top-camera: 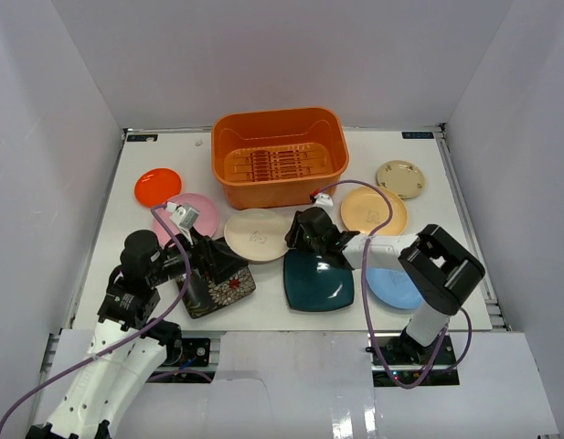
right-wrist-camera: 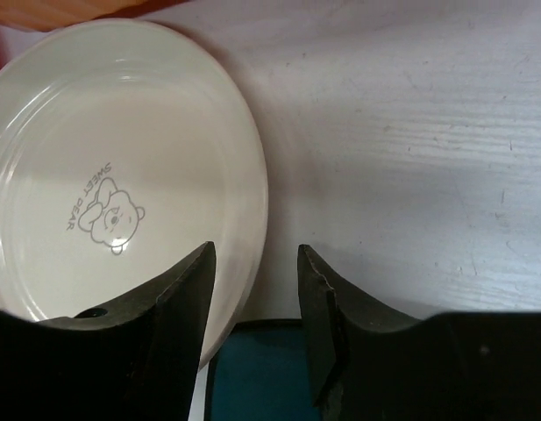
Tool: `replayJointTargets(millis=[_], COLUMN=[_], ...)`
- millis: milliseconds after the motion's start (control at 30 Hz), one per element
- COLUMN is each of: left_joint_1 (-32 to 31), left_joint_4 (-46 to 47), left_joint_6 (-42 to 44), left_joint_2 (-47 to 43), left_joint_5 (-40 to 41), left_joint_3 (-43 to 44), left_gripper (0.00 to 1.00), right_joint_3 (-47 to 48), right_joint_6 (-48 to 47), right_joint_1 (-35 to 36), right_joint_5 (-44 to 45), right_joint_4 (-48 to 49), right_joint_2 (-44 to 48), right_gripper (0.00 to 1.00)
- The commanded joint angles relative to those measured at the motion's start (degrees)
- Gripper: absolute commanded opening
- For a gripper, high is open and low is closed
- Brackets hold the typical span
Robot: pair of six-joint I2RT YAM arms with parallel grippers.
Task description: Place the plates into the plastic bin on the countertop
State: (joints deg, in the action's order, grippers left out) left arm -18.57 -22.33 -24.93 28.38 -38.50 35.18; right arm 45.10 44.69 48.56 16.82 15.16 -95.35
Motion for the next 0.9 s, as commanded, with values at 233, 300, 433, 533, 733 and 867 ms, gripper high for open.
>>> replayJointTargets(millis=[233,300,433,533,733,867], left_joint_1=[-0.2,-0.2,-0.2,-0.2,-0.2,-0.2], left_joint_4=[0.7,0.6,0.3,-0.5,-1.7,-1.8], left_joint_6=[-0.2,-0.2,-0.1,-0.3,-1.8,-3.0], left_joint_2=[0.4,0.6,0.9,0.8,1.2,3.8], left_joint_5=[0.9,1.1,2.5,3.9,10.6,12.1], left_joint_3=[-0.5,-0.5,-0.3,0.0,0.1,0.2], left_gripper=[0.98,0.98,0.98,0.98,0.98,0.98], right_joint_3=[0.7,-0.1,-2.8,-6.1,-4.1,5.6], right_joint_6=[3.1,2.6,0.9,-0.7,-6.7,-18.1], right_joint_1=[0.7,0.8,2.6,3.6,4.4,4.2], right_joint_5=[8.4,9.1,11.2,10.6,12.3,18.4], right_joint_4=[0.6,0.1,-4.4,-7.0,-18.2,-21.7], right_joint_2=[3.0,6.8,14.4,22.4,41.8,42.6], right_gripper=[0.15,0.10,0.08,0.08,0.08,0.08])
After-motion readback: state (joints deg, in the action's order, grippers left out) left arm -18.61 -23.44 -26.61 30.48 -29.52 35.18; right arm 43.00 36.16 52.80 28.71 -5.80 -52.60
